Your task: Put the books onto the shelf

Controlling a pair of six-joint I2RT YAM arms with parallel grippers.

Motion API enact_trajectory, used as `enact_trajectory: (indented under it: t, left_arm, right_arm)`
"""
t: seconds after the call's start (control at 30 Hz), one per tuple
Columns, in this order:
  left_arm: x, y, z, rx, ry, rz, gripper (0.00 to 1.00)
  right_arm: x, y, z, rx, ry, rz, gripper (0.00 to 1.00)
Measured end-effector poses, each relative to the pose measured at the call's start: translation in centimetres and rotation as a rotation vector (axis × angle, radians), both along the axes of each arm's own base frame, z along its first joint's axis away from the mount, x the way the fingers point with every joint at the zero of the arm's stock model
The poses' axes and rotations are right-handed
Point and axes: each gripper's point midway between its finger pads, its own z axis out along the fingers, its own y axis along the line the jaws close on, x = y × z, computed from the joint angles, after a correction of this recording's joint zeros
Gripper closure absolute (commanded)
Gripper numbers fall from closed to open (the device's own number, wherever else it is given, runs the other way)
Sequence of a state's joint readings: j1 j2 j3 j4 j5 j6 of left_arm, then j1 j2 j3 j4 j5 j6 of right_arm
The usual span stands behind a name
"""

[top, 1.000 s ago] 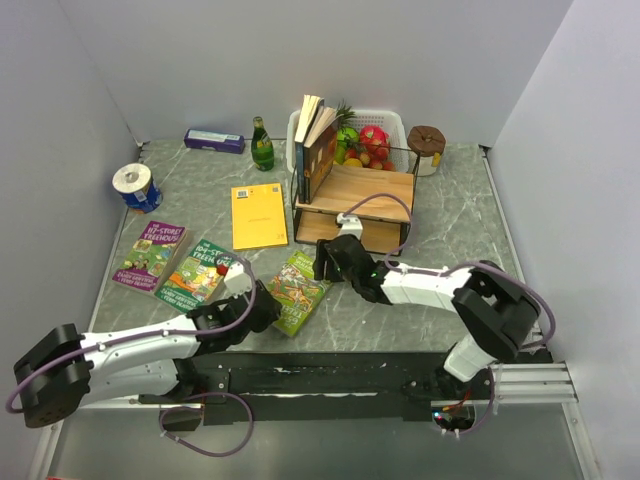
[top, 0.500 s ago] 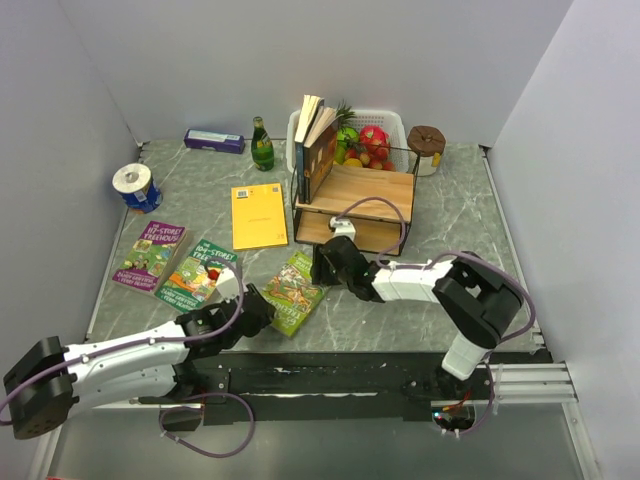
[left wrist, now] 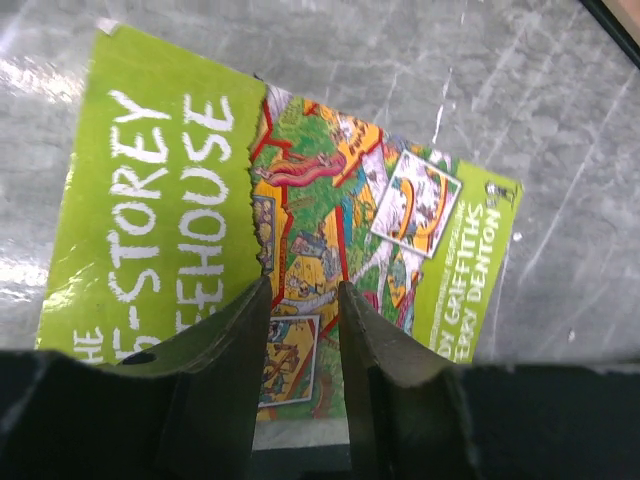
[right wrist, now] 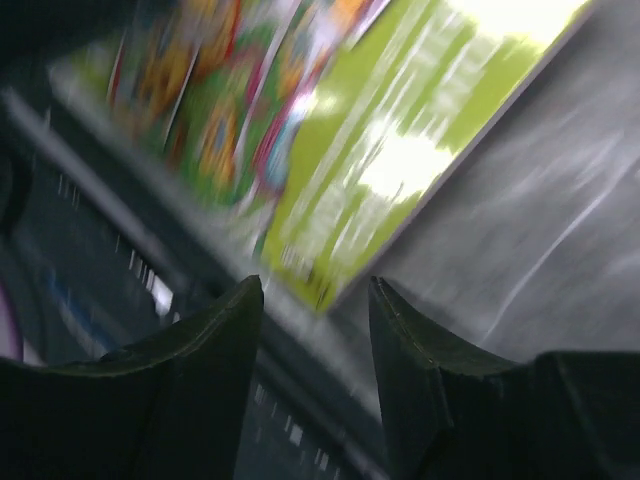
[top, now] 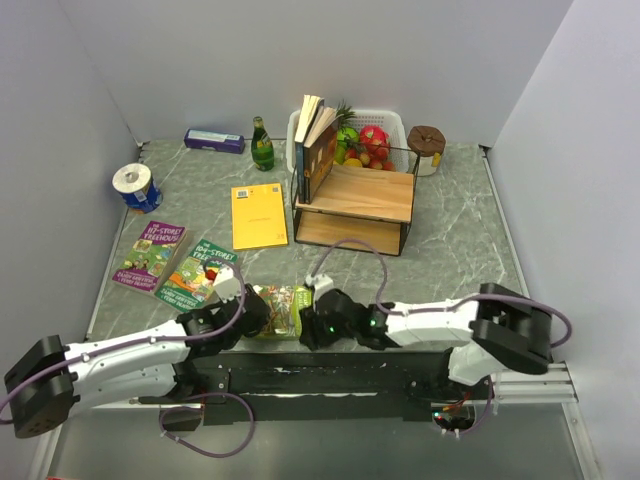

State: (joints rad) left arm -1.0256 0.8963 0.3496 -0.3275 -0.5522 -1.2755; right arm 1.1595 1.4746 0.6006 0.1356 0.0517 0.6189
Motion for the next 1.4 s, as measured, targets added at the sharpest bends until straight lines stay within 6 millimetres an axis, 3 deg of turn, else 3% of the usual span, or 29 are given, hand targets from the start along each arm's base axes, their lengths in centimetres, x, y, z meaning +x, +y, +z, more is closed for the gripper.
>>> enact_trajectory:
  t: [0.1, 0.17, 0.27, 0.33, 0.37, 0.47, 0.6, 0.73, 0.83, 0.97, 1.13, 1.27, 1.4]
  left_arm:
    - [0.6, 0.5, 0.5, 0.045, -0.018, 0.022, 0.61]
    - [1.1, 0.8, 1.7, 0.067, -0.041, 0.045, 0.61]
    - [2.0, 0.9, 5.6, 0.03, -0.106, 0.077, 0.65]
    - [2.1, 0.9, 8.0, -0.031, -0.148, 0.086, 0.82]
    - [2.0, 1.0, 9.1, -0.07, -0.164, 0.087, 0.86]
    - [1.2, 0.9, 9.9, -0.127, -0.158, 0.054, 0.99]
    - [-1.0, -0.5, 6.4, -0.107, -0.034, -0.056, 0.99]
    - [-4.7, -1.0, 0.9, -0.037, 0.13, -0.167, 0.99]
    - [-6.9, -0.8, -1.3, -0.016, 0.207, -0.22, 0.99]
    - [-7.7, -0.9, -2.9, 0.028, 0.269, -0.232, 0.98]
    - [-7.0, -2.8, -3.3, 0.045, 0.29, -0.227, 0.93]
    - [-6.6, -4.3, -3.5, 0.028, 0.293, -0.232, 0.89]
    - [-6.6, -4.8, -3.5, 0.026, 0.303, -0.231, 0.87]
  right_arm:
    - [-2.8, -0.9, 0.7, -0.001, 0.006, 0.067, 0.32]
    - [-2.7, -1.9, 2.3, 0.022, -0.037, 0.039, 0.3]
    - [-0.2, -2.7, 6.0, 0.097, -0.161, -0.055, 0.29]
    - [1.9, -2.8, 7.7, 0.114, -0.228, -0.11, 0.29]
    - [3.1, -2.8, 8.1, 0.108, -0.252, -0.132, 0.3]
    - [7.5, -1.8, 8.6, 0.065, -0.3, -0.19, 0.31]
    - [11.7, 0.2, 7.3, -0.004, -0.326, -0.2, 0.33]
    - [13.0, 1.9, 5.0, -0.061, -0.322, -0.169, 0.33]
    - [13.7, 3.1, 3.6, -0.09, -0.311, -0.153, 0.34]
    - [14.3, 4.8, 2.4, -0.101, -0.288, -0.126, 0.34]
    - [12.8, 5.1, 1.1, -0.095, -0.23, -0.059, 0.33]
    - [11.0, 4.8, 0.4, -0.053, -0.184, 0.0, 0.33]
    - [9.5, 2.9, 0.2, -0.02, -0.158, 0.026, 0.34]
